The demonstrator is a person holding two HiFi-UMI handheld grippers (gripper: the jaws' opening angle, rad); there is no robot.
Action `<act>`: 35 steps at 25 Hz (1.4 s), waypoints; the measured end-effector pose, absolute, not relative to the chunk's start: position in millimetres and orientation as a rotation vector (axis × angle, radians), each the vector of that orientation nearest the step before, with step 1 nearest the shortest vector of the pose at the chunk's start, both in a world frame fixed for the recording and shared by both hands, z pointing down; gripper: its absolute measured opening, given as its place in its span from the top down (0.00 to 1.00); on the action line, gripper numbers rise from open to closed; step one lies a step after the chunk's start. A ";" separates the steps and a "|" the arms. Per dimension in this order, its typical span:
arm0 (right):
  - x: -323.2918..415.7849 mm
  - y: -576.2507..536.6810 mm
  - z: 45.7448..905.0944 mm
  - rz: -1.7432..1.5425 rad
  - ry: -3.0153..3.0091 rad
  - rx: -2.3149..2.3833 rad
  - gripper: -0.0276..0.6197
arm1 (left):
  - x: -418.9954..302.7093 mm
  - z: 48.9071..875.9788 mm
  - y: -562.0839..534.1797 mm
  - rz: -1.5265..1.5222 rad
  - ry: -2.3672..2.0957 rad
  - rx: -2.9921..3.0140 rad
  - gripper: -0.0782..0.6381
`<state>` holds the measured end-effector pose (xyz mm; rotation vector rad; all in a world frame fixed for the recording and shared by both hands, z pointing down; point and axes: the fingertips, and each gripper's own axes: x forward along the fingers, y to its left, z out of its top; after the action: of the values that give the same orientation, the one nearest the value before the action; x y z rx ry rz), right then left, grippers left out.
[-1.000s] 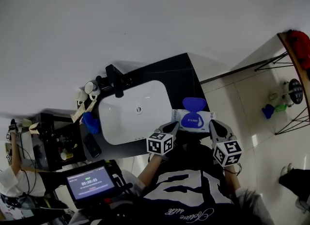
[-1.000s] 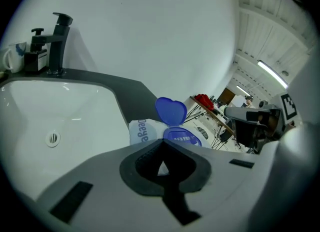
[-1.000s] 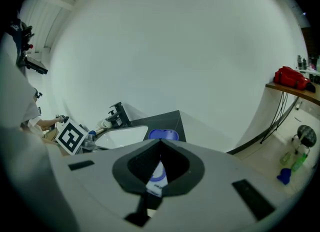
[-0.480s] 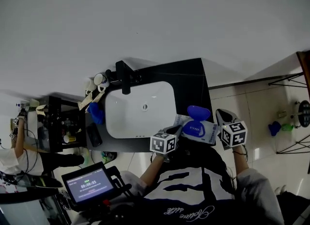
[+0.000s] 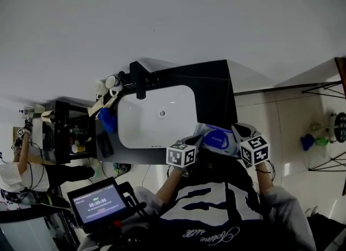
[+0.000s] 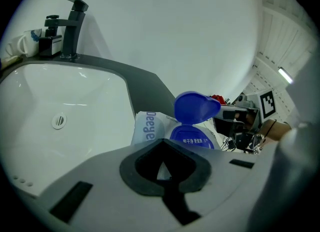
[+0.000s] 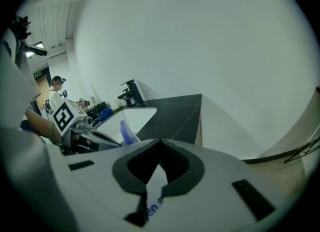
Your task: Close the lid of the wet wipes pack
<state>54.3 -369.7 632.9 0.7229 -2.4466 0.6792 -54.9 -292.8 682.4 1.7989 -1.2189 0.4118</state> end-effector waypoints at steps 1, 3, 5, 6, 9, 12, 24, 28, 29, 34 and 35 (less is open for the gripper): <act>52.7 -361.8 630.0 0.671 -2.447 0.708 0.97 | -55.0 681.5 -292.4 0.405 -1.218 1.799 0.89; 48.5 -345.7 624.7 0.654 -2.447 0.677 0.97 | -55.9 677.8 -292.5 0.389 -1.228 1.799 0.89; 41.3 -330.6 621.0 0.645 -2.447 0.644 0.97 | -59.5 670.8 -294.9 0.359 -1.253 1.803 0.89; 36.8 -323.4 620.7 0.641 -2.445 0.627 0.97 | -62.0 666.5 -296.6 0.338 -1.267 1.809 0.89; 24.8 -303.9 627.9 0.610 -2.411 0.583 0.97 | -69.0 654.3 -299.4 0.280 -1.295 1.835 0.89; 17.2 -290.2 635.3 0.551 -2.349 0.556 0.97 | -72.7 640.1 -294.5 0.254 -1.291 1.859 0.89; 12.8 -286.9 662.7 0.432 -2.187 0.666 0.96 | -82.7 621.2 -280.7 0.220 -1.221 1.970 0.89; 14.1 -286.2 666.0 0.506 -2.199 0.799 0.96 | -83.4 617.5 -278.2 0.218 -1.193 2.030 0.89; 13.3 -283.6 665.7 0.530 -2.215 0.828 0.96 | -84.1 616.6 -277.8 0.215 -1.187 2.048 0.89; 7.0 -263.5 641.6 0.622 -2.281 0.987 0.96 | -91.6 605.1 -265.2 0.218 -1.137 2.117 0.89; 6.8 -258.0 632.8 0.645 -2.287 1.029 0.96 | -92.8 599.6 -260.1 0.222 -1.121 2.131 0.89</act>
<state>6.8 -258.0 632.8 1.0294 -2.2868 0.6452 -92.8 -260.1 599.6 2.1307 -1.1214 0.2216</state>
